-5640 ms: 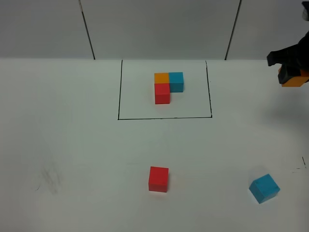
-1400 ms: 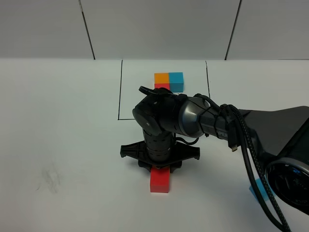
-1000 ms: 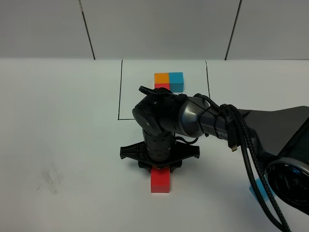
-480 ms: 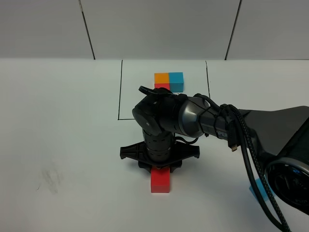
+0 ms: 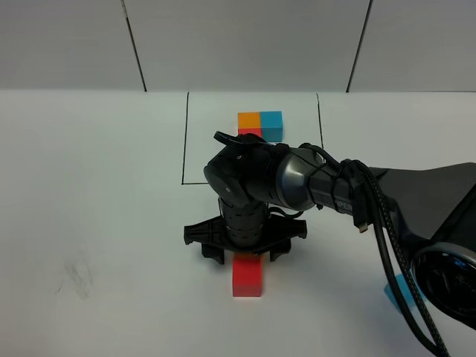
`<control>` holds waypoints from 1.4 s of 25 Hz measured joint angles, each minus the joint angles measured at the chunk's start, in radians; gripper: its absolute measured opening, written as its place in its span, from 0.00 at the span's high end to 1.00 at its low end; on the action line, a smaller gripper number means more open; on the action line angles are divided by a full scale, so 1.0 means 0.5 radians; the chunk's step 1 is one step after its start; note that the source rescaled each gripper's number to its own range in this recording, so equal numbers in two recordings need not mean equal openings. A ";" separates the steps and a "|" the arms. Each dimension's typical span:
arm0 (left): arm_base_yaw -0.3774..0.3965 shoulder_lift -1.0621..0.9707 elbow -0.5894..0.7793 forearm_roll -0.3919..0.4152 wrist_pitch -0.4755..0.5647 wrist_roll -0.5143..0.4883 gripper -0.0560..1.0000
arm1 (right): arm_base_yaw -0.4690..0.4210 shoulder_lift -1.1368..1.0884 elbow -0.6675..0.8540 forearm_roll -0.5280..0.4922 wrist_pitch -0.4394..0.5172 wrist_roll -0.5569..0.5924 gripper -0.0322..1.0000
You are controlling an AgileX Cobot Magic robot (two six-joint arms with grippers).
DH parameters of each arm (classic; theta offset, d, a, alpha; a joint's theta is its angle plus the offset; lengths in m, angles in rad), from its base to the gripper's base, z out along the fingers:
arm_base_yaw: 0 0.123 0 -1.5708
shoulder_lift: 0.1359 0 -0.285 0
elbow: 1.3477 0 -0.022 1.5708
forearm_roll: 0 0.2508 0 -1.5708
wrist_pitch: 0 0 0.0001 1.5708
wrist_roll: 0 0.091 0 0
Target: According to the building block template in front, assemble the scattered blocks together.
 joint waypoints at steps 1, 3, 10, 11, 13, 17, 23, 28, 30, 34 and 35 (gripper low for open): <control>0.000 0.000 0.000 0.000 0.000 0.000 0.32 | 0.000 -0.012 0.000 -0.014 -0.002 -0.010 0.29; 0.000 0.000 0.000 0.000 0.000 0.000 0.32 | 0.000 -0.034 0.000 -0.034 -0.002 -0.027 0.19; 0.000 0.000 0.000 0.000 0.000 0.000 0.32 | 0.000 -0.193 -0.020 -0.167 0.051 -0.084 0.07; 0.000 0.000 0.000 0.000 0.000 0.000 0.32 | -0.006 -0.242 -0.026 -0.236 0.059 -0.075 0.07; 0.000 0.000 0.000 0.000 0.000 0.000 0.32 | -0.039 -0.386 -0.037 -0.383 0.045 -0.029 0.06; 0.000 0.000 0.000 0.000 0.000 0.000 0.32 | -0.243 -0.729 -0.039 -0.636 0.031 0.010 0.06; 0.000 0.000 0.000 0.000 0.000 0.000 0.32 | -0.660 -1.251 -0.041 -0.689 0.317 -0.386 0.07; 0.000 0.000 0.000 0.000 0.000 0.000 0.32 | -0.872 -1.567 0.008 -0.658 0.513 -1.004 0.08; 0.000 0.000 0.000 0.000 0.000 0.000 0.32 | -0.909 -1.675 0.119 -0.580 0.526 -1.197 0.08; 0.000 0.000 0.000 0.000 0.000 0.000 0.32 | -0.913 -1.852 0.453 -0.491 0.536 -1.381 0.09; 0.000 0.000 0.000 0.000 0.000 0.000 0.32 | -0.914 -1.889 0.553 -0.473 0.538 -1.408 0.09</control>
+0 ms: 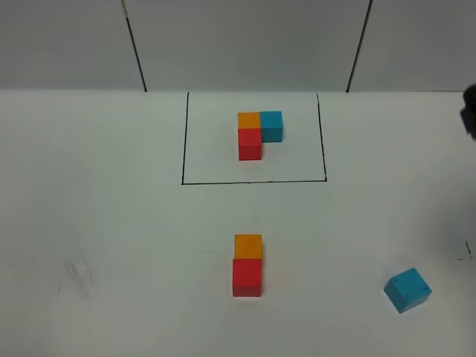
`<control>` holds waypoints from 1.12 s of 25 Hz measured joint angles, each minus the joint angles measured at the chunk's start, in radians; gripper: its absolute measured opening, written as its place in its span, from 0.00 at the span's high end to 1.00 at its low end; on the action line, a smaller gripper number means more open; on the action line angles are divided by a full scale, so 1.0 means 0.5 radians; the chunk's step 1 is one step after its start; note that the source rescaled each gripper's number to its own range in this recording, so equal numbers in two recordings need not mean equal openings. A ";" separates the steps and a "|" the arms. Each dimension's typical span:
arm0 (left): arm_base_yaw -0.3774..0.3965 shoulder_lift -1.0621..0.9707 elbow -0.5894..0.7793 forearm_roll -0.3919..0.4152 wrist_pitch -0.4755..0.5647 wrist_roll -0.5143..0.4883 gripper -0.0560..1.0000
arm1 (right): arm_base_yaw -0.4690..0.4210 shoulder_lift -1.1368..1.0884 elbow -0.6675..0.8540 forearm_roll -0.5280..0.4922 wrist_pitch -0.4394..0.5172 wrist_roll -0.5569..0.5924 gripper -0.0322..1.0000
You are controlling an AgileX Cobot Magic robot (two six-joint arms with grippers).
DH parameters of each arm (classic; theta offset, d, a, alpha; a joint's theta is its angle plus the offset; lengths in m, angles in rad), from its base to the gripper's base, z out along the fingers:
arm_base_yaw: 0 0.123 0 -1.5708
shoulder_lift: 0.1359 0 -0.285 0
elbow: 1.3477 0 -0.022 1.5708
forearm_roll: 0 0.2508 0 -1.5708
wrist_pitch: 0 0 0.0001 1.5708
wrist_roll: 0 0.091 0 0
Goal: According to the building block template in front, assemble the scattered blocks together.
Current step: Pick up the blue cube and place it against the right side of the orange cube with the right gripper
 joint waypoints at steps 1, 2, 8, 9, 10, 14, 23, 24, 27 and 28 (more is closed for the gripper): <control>0.000 0.000 0.000 0.000 0.000 0.000 0.32 | -0.002 -0.029 0.085 0.008 0.000 -0.022 0.09; 0.000 0.000 0.000 0.000 0.000 0.000 0.32 | -0.002 -0.061 0.186 0.013 0.000 -0.031 0.09; 0.000 0.000 0.000 0.000 0.000 0.000 0.32 | -0.002 -0.217 0.648 0.072 0.004 -0.061 0.13; 0.000 0.000 0.000 0.000 0.000 0.000 0.32 | -0.002 -0.242 0.686 0.095 0.007 -0.061 0.15; 0.000 0.000 0.000 0.000 0.000 0.000 0.32 | -0.002 -0.265 0.722 0.120 0.007 -0.061 0.16; 0.000 0.000 0.000 0.000 0.000 0.000 0.32 | -0.002 -0.313 0.769 0.300 -0.010 -0.129 0.19; 0.000 0.000 0.000 0.000 0.000 0.000 0.32 | -0.002 -0.313 0.964 0.378 -0.295 -0.440 0.20; 0.000 0.000 0.000 0.000 0.000 0.000 0.32 | -0.002 -0.313 0.988 0.366 -0.350 -0.451 0.20; 0.000 0.000 0.000 0.000 0.000 0.000 0.32 | -0.002 -0.290 1.040 0.359 -0.517 -0.472 0.20; 0.000 0.000 0.000 0.000 0.000 0.000 0.32 | -0.002 -0.264 1.048 0.359 -0.558 -0.473 0.20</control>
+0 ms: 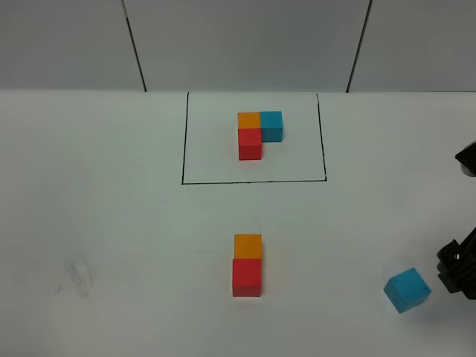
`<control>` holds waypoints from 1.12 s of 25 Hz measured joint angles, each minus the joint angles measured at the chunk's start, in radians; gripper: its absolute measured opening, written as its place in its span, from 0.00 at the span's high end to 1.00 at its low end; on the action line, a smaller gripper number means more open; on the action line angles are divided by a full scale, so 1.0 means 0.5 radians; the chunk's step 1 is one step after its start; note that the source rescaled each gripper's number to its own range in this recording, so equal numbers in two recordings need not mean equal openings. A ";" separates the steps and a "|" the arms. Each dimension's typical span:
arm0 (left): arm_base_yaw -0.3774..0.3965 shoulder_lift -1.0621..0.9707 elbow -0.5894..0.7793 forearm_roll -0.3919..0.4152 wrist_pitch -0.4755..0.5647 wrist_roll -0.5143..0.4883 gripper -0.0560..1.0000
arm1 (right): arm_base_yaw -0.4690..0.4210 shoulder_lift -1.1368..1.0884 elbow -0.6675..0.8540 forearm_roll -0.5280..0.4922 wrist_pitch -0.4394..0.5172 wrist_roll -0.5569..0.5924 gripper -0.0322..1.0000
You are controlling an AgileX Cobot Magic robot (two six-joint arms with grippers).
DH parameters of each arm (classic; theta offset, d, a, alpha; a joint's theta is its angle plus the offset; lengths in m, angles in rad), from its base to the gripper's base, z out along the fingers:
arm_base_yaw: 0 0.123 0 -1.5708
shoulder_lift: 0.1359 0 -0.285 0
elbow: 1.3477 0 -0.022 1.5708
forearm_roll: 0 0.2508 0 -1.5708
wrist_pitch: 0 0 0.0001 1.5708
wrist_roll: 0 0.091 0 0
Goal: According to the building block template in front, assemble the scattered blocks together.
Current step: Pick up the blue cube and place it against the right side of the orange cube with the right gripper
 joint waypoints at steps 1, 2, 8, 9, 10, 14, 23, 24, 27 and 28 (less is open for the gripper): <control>0.000 0.000 0.000 0.000 0.000 0.000 0.32 | 0.000 0.041 0.000 0.002 -0.027 0.000 0.20; 0.000 0.000 0.000 0.000 0.000 0.000 0.32 | 0.000 0.083 0.000 0.005 -0.058 0.000 0.20; 0.000 0.000 0.000 0.000 0.000 0.000 0.32 | 0.000 0.463 0.012 0.069 -0.216 0.159 0.20; 0.000 0.000 0.000 0.000 0.000 0.000 0.32 | 0.000 0.510 0.015 0.090 -0.230 0.178 0.20; 0.000 0.000 0.000 0.000 0.000 0.000 0.32 | 0.000 0.560 0.017 0.110 -0.240 0.203 0.20; 0.000 0.000 0.000 0.000 0.000 0.000 0.32 | 0.000 0.680 0.017 0.144 -0.319 0.367 0.20; 0.000 0.000 0.000 0.000 0.000 0.000 0.32 | 0.012 0.693 0.017 0.149 -0.393 0.387 0.20; 0.000 0.000 0.000 0.000 0.000 0.000 0.32 | 0.025 0.693 0.017 0.147 -0.389 0.383 0.20; 0.000 0.000 0.000 0.000 0.000 0.000 0.32 | 0.033 0.697 0.017 0.137 -0.383 0.346 0.20; 0.000 0.000 0.000 0.000 0.000 0.000 0.32 | 0.033 0.707 0.017 0.133 -0.383 0.340 0.20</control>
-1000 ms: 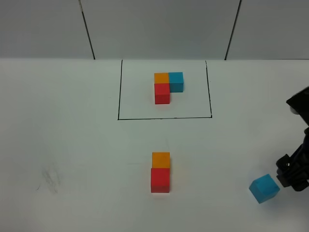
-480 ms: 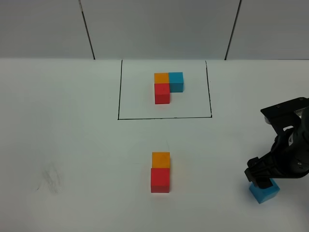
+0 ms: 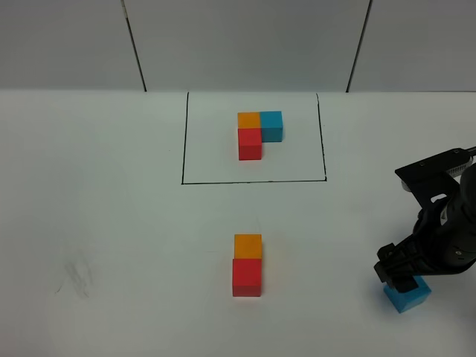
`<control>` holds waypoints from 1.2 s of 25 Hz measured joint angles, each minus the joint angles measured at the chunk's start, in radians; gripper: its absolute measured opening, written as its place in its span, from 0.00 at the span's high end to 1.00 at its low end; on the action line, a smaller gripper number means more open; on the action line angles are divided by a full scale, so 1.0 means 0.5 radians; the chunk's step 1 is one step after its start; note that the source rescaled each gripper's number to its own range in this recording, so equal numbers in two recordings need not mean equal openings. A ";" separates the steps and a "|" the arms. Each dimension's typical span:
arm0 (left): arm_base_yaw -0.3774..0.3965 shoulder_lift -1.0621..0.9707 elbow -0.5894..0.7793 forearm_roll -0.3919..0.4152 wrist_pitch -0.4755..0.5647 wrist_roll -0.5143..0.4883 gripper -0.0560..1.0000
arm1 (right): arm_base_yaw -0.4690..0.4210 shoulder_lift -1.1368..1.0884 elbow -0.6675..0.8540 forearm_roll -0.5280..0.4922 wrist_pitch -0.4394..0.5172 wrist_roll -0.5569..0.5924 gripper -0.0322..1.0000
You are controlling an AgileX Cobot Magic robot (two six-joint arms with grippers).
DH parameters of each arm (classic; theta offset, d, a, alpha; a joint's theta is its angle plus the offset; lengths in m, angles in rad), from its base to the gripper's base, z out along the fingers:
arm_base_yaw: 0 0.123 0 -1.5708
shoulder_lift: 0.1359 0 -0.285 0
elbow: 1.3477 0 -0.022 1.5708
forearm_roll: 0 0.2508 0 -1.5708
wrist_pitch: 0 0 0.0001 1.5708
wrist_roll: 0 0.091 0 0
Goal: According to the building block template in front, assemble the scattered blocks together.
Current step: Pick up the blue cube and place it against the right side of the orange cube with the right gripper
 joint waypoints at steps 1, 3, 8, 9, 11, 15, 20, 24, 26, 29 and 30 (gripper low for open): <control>0.000 0.000 0.000 0.000 0.000 0.000 0.32 | 0.000 0.015 0.000 -0.004 0.002 -0.008 0.20; 0.000 0.000 0.000 0.000 0.000 0.000 0.32 | 0.000 0.058 0.000 -0.009 0.002 -0.017 0.20; 0.000 0.000 0.000 0.000 0.000 0.000 0.32 | 0.000 0.146 0.000 -0.012 -0.038 -0.023 0.20; 0.000 0.000 0.000 0.000 0.000 0.000 0.32 | 0.000 0.148 0.000 -0.012 -0.044 -0.023 0.20; 0.000 0.000 0.000 0.000 0.000 0.000 0.32 | 0.000 0.148 0.000 -0.012 -0.054 -0.023 0.20; 0.000 0.000 0.000 0.000 0.000 0.000 0.32 | 0.000 0.173 0.005 -0.012 -0.056 -0.025 0.20; 0.000 0.000 0.000 0.000 0.000 0.000 0.32 | 0.000 0.225 0.074 -0.016 -0.114 -0.025 0.20; 0.000 0.000 0.000 0.000 -0.002 0.000 0.32 | 0.000 0.227 0.104 -0.020 -0.193 -0.025 0.20; 0.000 0.000 0.000 0.000 -0.002 0.000 0.32 | 0.000 0.227 0.133 -0.020 -0.252 -0.023 0.20; 0.000 0.000 0.000 0.000 -0.002 0.000 0.32 | 0.000 0.257 0.168 -0.020 -0.306 -0.023 0.20; 0.000 0.000 0.000 0.000 -0.002 0.000 0.32 | 0.000 0.274 0.177 -0.020 -0.317 -0.023 0.20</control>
